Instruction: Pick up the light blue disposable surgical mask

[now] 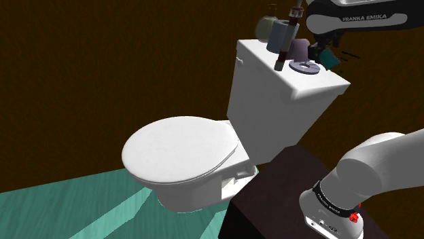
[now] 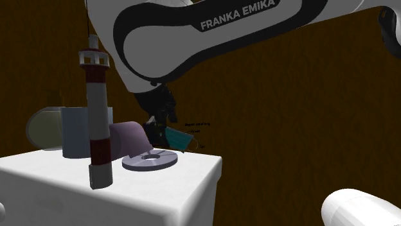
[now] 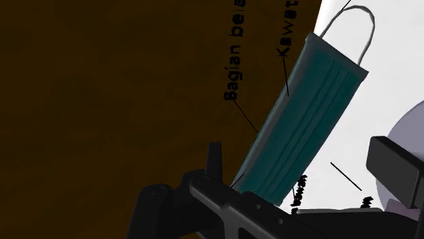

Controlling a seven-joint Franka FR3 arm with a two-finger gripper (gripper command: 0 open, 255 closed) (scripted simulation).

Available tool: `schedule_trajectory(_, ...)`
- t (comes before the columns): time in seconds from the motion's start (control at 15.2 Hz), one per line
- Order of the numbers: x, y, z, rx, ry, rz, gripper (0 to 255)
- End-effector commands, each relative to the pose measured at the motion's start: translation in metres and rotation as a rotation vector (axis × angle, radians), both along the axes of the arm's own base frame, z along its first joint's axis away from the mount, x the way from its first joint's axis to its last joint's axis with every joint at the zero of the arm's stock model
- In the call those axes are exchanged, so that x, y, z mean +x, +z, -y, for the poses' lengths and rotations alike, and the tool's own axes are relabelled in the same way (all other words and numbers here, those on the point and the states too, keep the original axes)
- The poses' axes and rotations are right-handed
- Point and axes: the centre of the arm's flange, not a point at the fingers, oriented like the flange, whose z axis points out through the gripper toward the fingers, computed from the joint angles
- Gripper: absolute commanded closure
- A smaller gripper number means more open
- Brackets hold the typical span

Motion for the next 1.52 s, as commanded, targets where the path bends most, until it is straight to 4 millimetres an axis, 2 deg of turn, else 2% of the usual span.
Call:
schedule_trajectory(0.0,0.000,-0.005,0.000,0.000,0.000,0.000,0)
schedule_trajectory(0.07,0.000,-0.004,0.000,0.000,0.000,0.000,255)
schedule_trajectory(0.66,0.000,-0.005,0.000,0.000,0.000,0.000,255)
schedule_trajectory(1.45,0.000,0.059,0.000,0.000,0.000,0.000,255)
